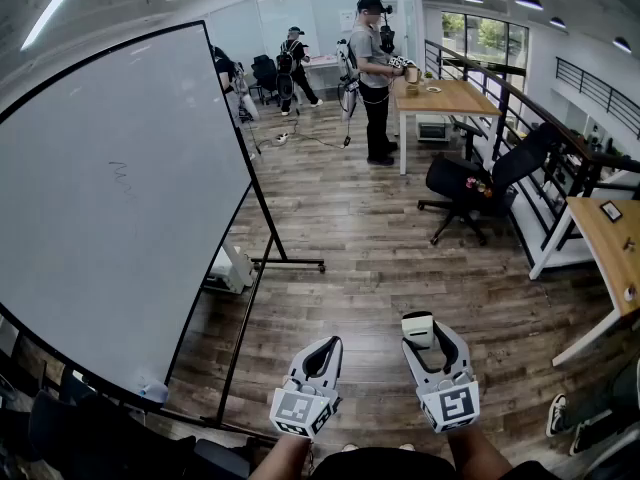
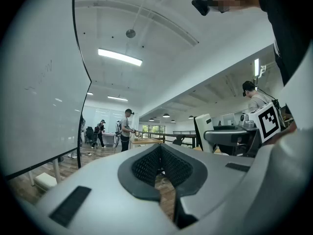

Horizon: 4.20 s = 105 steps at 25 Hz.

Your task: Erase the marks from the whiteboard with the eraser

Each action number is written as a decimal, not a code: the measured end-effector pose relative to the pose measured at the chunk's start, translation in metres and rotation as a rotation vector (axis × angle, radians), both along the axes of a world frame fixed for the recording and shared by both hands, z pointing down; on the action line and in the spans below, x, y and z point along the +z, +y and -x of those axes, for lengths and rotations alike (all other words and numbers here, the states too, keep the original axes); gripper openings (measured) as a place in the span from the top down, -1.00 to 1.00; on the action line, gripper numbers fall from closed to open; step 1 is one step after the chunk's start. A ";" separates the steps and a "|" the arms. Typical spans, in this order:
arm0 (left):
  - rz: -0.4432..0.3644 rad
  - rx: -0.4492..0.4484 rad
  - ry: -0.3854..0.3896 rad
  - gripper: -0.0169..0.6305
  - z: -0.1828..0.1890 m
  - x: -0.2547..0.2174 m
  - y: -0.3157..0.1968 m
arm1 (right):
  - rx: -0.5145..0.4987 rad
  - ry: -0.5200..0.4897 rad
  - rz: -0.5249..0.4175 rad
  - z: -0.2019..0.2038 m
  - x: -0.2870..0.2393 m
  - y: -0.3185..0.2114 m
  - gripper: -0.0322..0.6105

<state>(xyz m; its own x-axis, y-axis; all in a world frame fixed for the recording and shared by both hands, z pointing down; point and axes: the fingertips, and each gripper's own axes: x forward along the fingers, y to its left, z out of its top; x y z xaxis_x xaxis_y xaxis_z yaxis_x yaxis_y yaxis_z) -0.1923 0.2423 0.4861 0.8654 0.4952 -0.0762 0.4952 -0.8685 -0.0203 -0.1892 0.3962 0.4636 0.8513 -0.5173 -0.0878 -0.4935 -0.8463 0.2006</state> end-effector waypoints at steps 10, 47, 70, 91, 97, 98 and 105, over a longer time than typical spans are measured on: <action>-0.039 0.043 0.005 0.89 -0.015 0.003 -0.027 | 0.030 -0.010 0.011 -0.013 0.005 -0.039 0.09; -0.080 -0.231 0.010 0.89 -0.324 -0.022 -0.071 | -0.260 0.098 0.024 -0.382 -0.028 -0.076 0.09; 0.020 -0.697 -0.021 0.89 -0.360 -0.014 -0.338 | -0.608 0.103 0.141 -0.459 -0.019 -0.361 0.08; -0.045 -1.205 0.061 0.89 -0.260 -0.051 -0.495 | -1.052 0.237 0.124 -0.414 -0.064 -0.578 0.09; -0.084 -1.324 0.099 0.89 -0.245 -0.062 -0.495 | -1.249 0.380 0.054 -0.384 -0.092 -0.615 0.09; -0.089 -1.347 0.096 0.89 -0.242 -0.063 -0.494 | -1.265 0.374 0.030 -0.382 -0.097 -0.619 0.09; -0.151 -1.466 0.076 0.89 -0.231 -0.074 -0.497 | -1.341 0.431 0.078 -0.377 -0.117 -0.645 0.09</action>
<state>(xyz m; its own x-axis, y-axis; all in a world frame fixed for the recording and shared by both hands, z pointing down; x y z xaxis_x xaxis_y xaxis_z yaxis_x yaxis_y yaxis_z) 0.0384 -0.2545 0.4116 0.5859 -0.7919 -0.1718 -0.8102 -0.5693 -0.1395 0.1877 -0.2492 0.3471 -0.3708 -0.9172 -0.1457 -0.7926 0.2308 0.5644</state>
